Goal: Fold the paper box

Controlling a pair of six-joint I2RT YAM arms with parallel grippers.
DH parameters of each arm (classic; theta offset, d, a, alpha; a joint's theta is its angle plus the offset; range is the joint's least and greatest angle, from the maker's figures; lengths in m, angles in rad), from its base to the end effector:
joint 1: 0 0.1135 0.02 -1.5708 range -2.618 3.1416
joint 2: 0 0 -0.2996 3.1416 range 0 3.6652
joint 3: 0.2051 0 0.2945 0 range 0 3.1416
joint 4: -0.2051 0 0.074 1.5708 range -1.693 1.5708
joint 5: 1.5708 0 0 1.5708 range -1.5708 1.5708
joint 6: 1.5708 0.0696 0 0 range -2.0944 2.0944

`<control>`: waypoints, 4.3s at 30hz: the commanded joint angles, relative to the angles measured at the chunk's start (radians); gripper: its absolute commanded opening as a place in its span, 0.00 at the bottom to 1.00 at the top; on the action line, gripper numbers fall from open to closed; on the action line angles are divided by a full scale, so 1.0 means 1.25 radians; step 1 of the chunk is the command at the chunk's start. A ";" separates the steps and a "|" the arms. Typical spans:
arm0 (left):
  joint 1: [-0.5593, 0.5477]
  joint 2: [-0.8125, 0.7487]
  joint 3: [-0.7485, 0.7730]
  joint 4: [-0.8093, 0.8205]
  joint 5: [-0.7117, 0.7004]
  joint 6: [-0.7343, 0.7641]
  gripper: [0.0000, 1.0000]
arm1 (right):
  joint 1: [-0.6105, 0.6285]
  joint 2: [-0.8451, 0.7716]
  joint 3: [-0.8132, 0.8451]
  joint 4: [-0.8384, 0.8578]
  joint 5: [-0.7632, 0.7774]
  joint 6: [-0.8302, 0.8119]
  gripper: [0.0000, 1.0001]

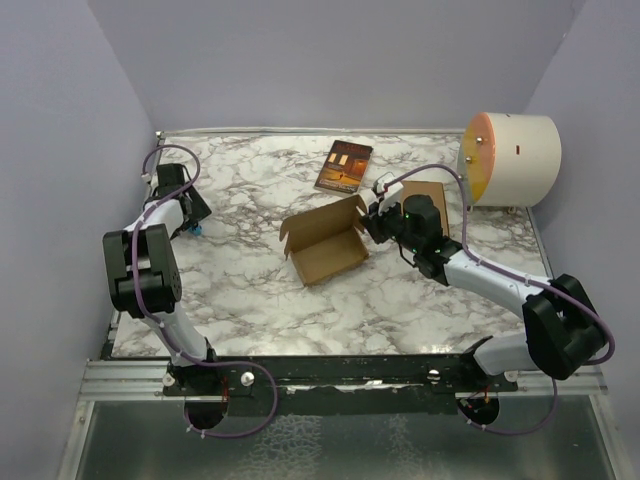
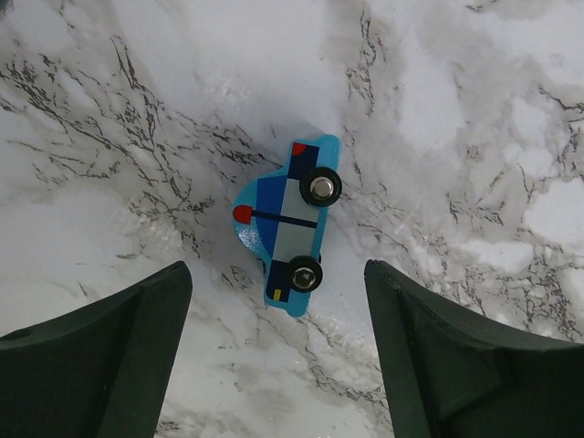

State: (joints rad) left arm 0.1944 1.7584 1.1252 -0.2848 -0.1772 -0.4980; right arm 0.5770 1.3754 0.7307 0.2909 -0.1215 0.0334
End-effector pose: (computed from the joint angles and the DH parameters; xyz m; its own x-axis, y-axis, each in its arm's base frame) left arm 0.4199 0.0952 0.1724 -0.5438 -0.5863 -0.6005 -0.6316 0.7570 -0.1671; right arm 0.2993 0.2048 0.2325 -0.3115 -0.1632 -0.9361 -0.6267 0.7758 0.0733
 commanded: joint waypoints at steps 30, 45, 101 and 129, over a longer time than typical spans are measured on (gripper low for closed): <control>-0.150 -0.226 -0.168 0.008 0.076 0.002 0.23 | 0.006 -0.008 0.010 0.005 -0.017 0.016 0.02; -0.209 -0.672 -0.422 0.104 0.331 -0.122 0.21 | 0.004 0.011 0.013 0.006 0.001 0.019 0.02; -0.621 -0.669 -0.480 0.443 0.420 -0.176 0.20 | -0.006 0.049 0.014 0.006 0.020 0.016 0.02; -0.772 -0.273 -0.308 0.307 0.072 0.144 0.38 | -0.008 0.054 0.012 0.009 0.008 0.010 0.02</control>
State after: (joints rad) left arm -0.7597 1.3899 0.6998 0.1181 -0.0242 -0.3534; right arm 0.5739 1.4292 0.7307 0.2871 -0.1173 0.0479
